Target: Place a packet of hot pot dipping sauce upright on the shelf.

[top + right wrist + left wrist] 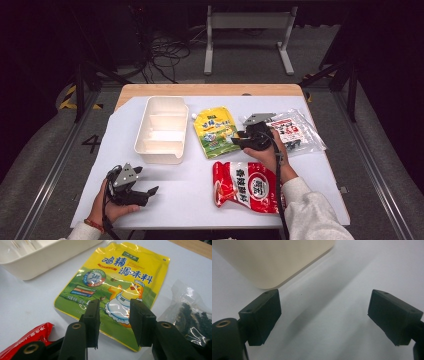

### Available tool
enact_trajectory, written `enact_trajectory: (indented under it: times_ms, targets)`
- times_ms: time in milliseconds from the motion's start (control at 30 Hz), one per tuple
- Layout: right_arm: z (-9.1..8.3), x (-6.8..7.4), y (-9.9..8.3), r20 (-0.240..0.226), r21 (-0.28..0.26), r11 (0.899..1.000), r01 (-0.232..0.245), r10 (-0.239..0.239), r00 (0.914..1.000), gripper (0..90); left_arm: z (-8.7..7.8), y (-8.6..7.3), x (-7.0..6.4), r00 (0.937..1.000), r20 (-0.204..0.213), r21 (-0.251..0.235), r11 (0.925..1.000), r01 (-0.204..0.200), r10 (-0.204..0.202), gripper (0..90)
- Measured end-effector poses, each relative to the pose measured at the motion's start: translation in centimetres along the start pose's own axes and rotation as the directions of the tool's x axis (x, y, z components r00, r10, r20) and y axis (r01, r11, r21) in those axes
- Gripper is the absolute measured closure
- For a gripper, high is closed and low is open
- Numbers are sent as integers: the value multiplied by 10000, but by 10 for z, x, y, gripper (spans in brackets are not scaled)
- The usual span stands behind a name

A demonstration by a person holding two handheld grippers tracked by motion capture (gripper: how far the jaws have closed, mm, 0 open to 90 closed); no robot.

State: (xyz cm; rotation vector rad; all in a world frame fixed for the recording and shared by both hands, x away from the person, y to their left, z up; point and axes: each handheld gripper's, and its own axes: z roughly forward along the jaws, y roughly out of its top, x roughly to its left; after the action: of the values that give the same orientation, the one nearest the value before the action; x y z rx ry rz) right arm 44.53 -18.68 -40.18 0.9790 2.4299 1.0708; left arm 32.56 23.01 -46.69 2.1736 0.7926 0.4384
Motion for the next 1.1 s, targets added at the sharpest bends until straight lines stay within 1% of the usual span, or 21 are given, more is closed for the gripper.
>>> enact_trajectory:
  times_ms: [133,267,400,500,533,567,667,800,933,1033,1100]
  targets:
    - [8,-2,1,6,226,9997,-70,70,10000,602,0,0,-1,10000,12,-5,10000,-21,21,121]
    - [14,-5,3,37,339,9989,-318,317,9995,591,1,1,-1,10000,69,-6,10000,-37,37,121]
    - [21,-8,7,209,478,9983,-344,335,9992,587,1,1,-2,9998,113,9,9999,-145,144,121]
    - [28,-10,8,308,684,9961,-550,530,9981,578,1,1,-2,9997,203,-6,9999,-153,153,121]
    - [30,-10,8,345,739,9962,-459,435,9985,573,1,1,-2,9997,203,-6,9999,-153,153,121]
    - [33,-10,8,427,839,9955,-448,413,9982,566,1,1,-2,9996,223,-4,9999,-154,154,122]
    - [39,-10,7,475,1013,9938,-459,412,9980,554,1,1,-3,9995,234,-1,9998,-189,189,125]
    - [41,-13,10,444,1048,9926,-614,570,9974,531,1,2,-4,9994,303,-66,9998,-165,167,126]
    - [44,-13,11,505,1176,9916,-540,484,9976,513,1,2,-4,9991,338,-29,9997,-256,257,125]
    - [48,-16,12,480,1176,9907,-682,629,9969,472,1,2,-5,9988,416,-31,9997,-249,250,125]
    - [48,-17,12,502,1170,9905,-716,661,9966,468,1,2,-5,9988,448,-23,9998,-212,213,124]
